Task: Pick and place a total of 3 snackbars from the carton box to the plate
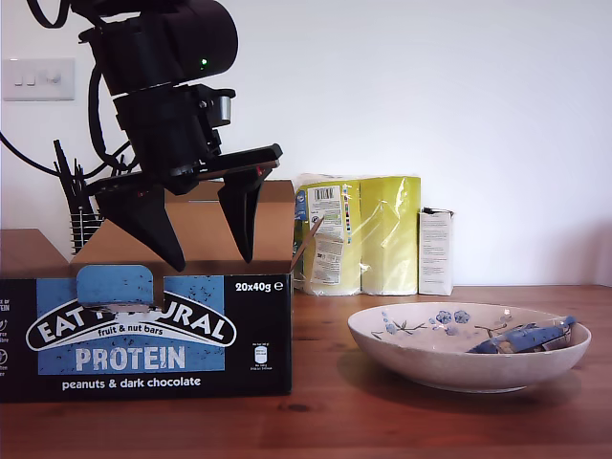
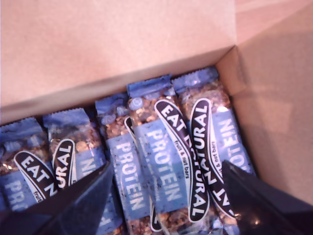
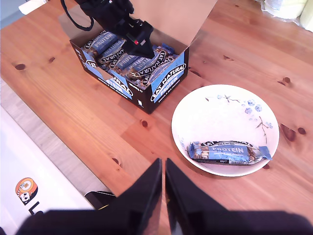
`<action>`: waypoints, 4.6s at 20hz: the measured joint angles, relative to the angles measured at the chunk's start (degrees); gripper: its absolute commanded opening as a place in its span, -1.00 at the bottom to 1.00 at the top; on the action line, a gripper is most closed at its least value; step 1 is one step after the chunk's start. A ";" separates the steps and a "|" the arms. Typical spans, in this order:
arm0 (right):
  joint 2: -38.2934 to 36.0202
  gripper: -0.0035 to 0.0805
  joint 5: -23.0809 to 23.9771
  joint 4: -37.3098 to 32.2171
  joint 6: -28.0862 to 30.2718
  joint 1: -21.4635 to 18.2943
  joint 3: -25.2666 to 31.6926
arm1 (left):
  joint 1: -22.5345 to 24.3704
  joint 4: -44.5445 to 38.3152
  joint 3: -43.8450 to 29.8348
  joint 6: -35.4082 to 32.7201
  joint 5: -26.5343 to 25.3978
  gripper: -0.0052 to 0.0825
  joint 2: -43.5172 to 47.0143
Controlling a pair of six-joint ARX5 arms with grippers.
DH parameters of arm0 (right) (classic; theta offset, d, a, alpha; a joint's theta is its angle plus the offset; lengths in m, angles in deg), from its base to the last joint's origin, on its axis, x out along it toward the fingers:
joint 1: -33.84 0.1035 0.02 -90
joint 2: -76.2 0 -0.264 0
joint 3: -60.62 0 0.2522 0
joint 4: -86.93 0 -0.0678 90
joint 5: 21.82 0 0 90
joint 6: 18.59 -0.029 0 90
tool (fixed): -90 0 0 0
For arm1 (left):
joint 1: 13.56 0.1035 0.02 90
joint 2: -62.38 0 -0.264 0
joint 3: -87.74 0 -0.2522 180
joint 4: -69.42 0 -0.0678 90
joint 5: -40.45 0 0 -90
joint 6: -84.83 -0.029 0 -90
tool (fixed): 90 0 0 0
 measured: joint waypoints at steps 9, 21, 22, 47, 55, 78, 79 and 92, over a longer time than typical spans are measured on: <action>0.00 -0.95 0.00 0.02 0.04 1.14 0.00 | -0.09 0.13 0.42 -0.02 -0.83 0.53 -2.60; 0.00 -0.95 0.00 0.02 1.29 1.51 0.00 | -0.92 0.85 0.94 -0.04 -1.16 0.53 -5.68; 0.00 -0.95 0.00 0.04 1.31 1.51 0.00 | -0.98 0.85 0.94 -0.04 -1.36 0.53 -6.45; 0.00 -0.95 0.00 -1.09 1.53 1.51 0.00 | -1.79 9.44 5.73 -8.22 -3.80 -0.59 1.01; -4.52 -0.95 0.79 -1.25 -3.06 1.51 0.00 | -7.67 -4.87 7.26 -15.15 3.17 -0.59 12.87; -14.53 -0.95 10.95 6.80 -10.60 1.51 -0.07 | -19.26 -25.73 12.90 -20.31 8.66 -0.59 -10.86; -14.51 -0.95 10.97 6.78 -10.60 1.51 -0.09 | -19.26 -23.39 15.80 -21.07 8.66 -0.59 -13.42; -14.51 -0.95 10.95 6.86 -10.60 1.51 -0.07 | -19.15 3.06 35.52 -25.42 3.56 -0.59 -30.27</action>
